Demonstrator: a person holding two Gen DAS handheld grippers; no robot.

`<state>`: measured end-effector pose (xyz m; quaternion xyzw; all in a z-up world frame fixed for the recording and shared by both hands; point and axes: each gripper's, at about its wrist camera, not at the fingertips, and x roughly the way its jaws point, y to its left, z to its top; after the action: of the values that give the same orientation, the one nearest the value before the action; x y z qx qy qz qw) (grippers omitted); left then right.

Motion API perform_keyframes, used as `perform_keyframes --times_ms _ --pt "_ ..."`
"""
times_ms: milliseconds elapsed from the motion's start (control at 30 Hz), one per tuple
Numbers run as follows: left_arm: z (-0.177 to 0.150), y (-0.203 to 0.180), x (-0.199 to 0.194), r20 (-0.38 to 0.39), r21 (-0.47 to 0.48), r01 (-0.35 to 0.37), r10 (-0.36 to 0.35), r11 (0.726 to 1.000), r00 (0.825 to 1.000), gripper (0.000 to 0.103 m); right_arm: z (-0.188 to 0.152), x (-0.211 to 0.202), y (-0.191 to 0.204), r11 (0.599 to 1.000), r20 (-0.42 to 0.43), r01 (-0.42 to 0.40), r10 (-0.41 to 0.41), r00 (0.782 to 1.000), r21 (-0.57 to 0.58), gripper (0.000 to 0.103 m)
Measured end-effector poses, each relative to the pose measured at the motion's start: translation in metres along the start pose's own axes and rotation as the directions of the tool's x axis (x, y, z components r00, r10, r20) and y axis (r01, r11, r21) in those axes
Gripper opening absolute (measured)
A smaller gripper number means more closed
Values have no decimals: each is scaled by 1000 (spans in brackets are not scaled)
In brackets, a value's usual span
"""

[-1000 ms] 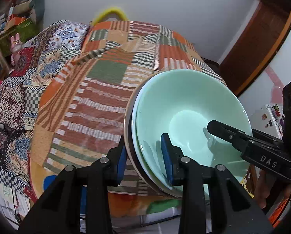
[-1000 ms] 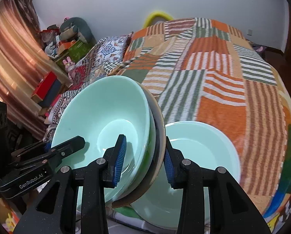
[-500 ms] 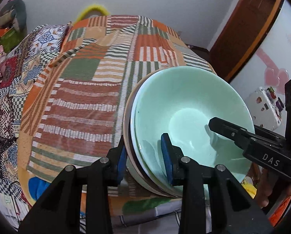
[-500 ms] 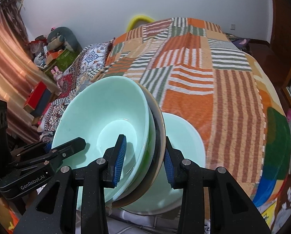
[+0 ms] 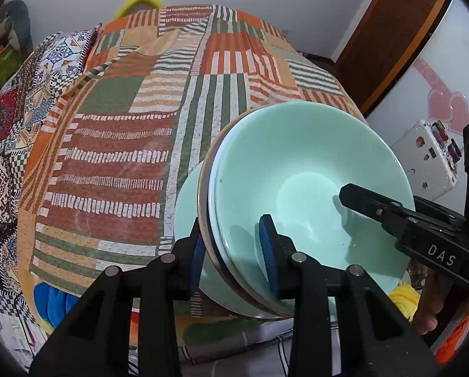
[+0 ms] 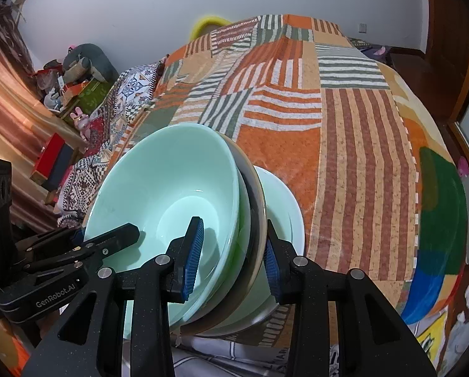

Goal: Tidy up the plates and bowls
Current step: 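Open both grippers to release the mint green bowl rim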

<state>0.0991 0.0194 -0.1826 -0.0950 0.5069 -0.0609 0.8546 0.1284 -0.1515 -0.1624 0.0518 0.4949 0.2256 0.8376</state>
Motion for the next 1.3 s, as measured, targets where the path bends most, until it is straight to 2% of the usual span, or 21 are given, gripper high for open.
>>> perform_keyframes --times_ms 333,833,1133,1233,1300 --pt "-1 1 15 -41 -4 -5 5 1000 999 33 -2 10 -6 1000 -34 7 -6 999 13 33" --pt "2 6 22 -48 -36 20 -22 999 999 35 1 19 -6 1000 -34 15 -14 999 15 35" --pt "5 7 24 -47 -46 31 -33 998 998 37 1 22 -9 999 -36 -8 10 999 35 37" --pt "5 6 23 -40 -41 25 -27 999 999 37 0 18 -8 1000 -21 -3 3 1000 27 37" --pt "5 3 15 1 -18 -20 20 1000 1000 37 0 13 -7 1000 -5 8 -8 1000 15 37"
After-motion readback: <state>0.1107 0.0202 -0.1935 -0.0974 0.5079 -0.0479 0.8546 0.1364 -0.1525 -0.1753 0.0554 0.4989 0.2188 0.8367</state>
